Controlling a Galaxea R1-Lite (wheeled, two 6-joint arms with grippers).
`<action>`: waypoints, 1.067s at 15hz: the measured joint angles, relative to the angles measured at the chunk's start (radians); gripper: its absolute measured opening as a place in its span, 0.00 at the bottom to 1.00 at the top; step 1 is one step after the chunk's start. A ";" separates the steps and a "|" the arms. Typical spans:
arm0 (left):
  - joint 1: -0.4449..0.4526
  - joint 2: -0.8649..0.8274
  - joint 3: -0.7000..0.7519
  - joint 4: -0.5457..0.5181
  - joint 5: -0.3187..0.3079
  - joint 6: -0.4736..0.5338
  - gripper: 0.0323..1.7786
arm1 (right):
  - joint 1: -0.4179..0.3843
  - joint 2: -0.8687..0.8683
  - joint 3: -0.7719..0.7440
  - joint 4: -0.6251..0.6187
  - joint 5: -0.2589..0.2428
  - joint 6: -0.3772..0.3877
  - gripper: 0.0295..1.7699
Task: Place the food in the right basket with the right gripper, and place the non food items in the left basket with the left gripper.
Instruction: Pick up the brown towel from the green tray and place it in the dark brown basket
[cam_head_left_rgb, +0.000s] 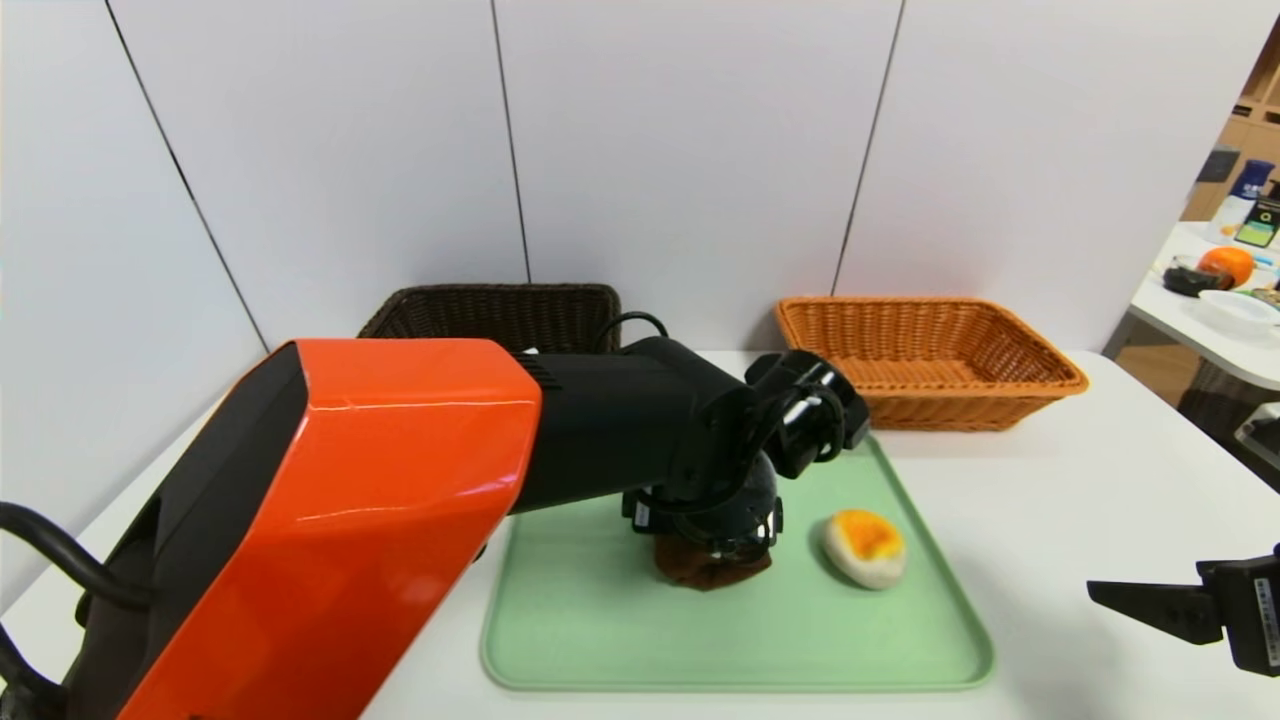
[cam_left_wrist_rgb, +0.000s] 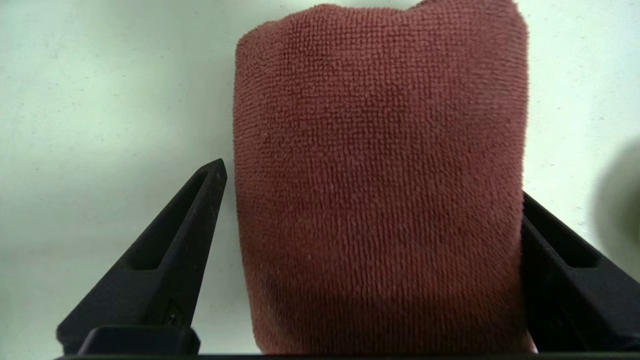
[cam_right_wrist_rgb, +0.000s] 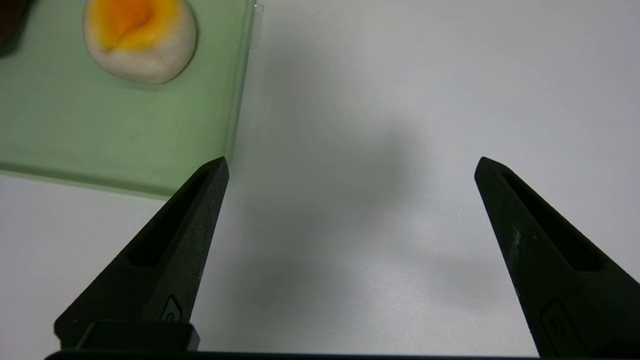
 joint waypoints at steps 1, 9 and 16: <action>0.000 0.004 0.000 0.000 0.000 0.002 0.95 | 0.000 0.000 0.000 0.000 0.000 0.000 0.96; 0.001 -0.037 0.000 0.001 0.002 0.036 0.45 | -0.001 -0.001 0.000 0.000 0.002 0.000 0.96; 0.152 -0.240 0.000 0.007 0.004 0.258 0.27 | -0.010 0.000 0.001 0.000 0.003 0.000 0.96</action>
